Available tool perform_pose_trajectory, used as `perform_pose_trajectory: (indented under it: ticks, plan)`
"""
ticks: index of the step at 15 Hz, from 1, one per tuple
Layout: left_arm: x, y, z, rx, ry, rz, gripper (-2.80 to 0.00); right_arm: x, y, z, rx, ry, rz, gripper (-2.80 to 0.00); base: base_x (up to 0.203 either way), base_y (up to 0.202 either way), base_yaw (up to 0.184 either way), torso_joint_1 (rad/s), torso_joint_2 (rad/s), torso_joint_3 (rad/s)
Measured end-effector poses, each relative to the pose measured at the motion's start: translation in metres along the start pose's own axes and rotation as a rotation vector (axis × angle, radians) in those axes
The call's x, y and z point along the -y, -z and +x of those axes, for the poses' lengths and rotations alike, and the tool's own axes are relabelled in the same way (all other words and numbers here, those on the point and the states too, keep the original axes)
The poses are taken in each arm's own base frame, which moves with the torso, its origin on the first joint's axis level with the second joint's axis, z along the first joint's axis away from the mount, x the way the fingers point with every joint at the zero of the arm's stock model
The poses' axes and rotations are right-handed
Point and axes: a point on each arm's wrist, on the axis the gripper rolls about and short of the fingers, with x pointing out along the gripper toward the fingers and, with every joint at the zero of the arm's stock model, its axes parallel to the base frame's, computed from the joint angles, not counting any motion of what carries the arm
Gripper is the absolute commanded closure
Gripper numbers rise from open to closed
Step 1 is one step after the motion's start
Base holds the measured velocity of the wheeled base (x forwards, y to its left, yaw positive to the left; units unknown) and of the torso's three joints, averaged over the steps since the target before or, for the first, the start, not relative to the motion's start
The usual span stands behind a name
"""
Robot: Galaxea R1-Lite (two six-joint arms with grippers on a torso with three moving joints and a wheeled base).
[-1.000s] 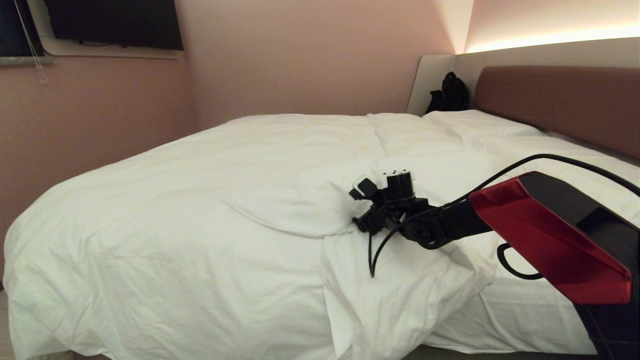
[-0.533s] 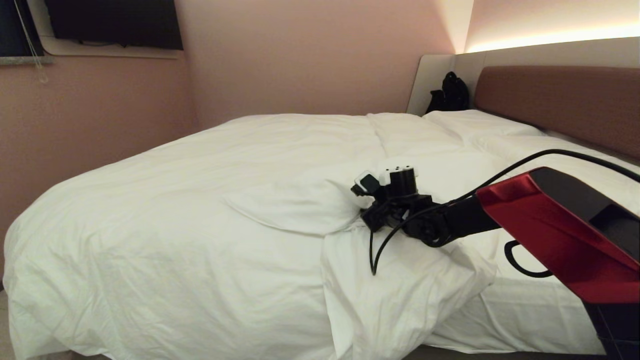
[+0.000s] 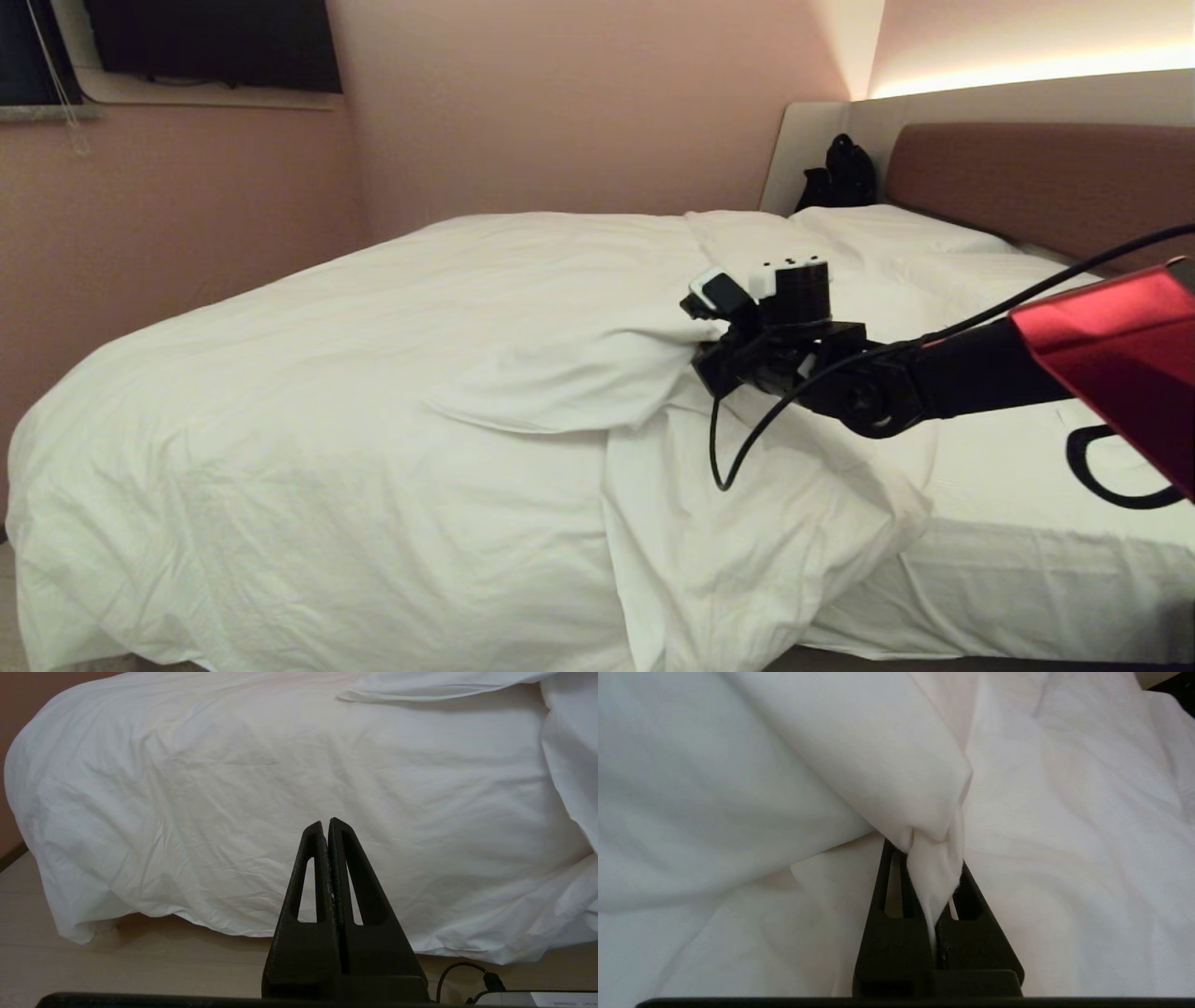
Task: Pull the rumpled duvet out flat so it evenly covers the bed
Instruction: Flatten the corners of the folded blanket
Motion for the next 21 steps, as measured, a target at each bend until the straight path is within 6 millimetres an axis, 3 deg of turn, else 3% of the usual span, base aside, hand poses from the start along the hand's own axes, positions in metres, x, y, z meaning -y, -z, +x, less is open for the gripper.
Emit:
perform_pose_trajectory:
  ticks: [5, 9, 12, 15, 21]
  plan:
    - [0.0, 0.0, 0.0, 0.002, 0.0, 0.0, 0.0, 0.024, -0.021, -0.062, 0.072, -0.009, 0.051, 0.0, 0.0, 0.0, 0.0, 0.0, 0.0, 0.0]
    - [0.0, 0.0, 0.0, 0.001, 0.0, 0.0, 0.0, 0.045, -0.021, -0.116, 0.113, -0.004, 0.077, 0.0, 0.0, 0.0, 0.0, 0.0, 0.0, 0.0]
    - [0.0, 0.0, 0.0, 0.001, 0.0, 0.0, 0.0, 0.058, -0.003, -0.151, 0.093, 0.011, 0.085, 0.0, 0.0, 0.0, 0.0, 0.0, 0.0, 0.0]
    - [0.0, 0.0, 0.0, 0.001, 0.0, 0.0, 0.0, 0.066, 0.016, -0.171, 0.058, 0.039, 0.093, 0.0, 0.0, 0.0, 0.0, 0.0, 0.0, 0.0]
    - [0.0, 0.0, 0.0, 0.001, 0.0, 0.0, 0.0, 0.064, 0.079, -0.218, -0.093, 0.077, 0.111, 0.0, 0.0, 0.0, 0.0, 0.0, 0.0, 0.0]
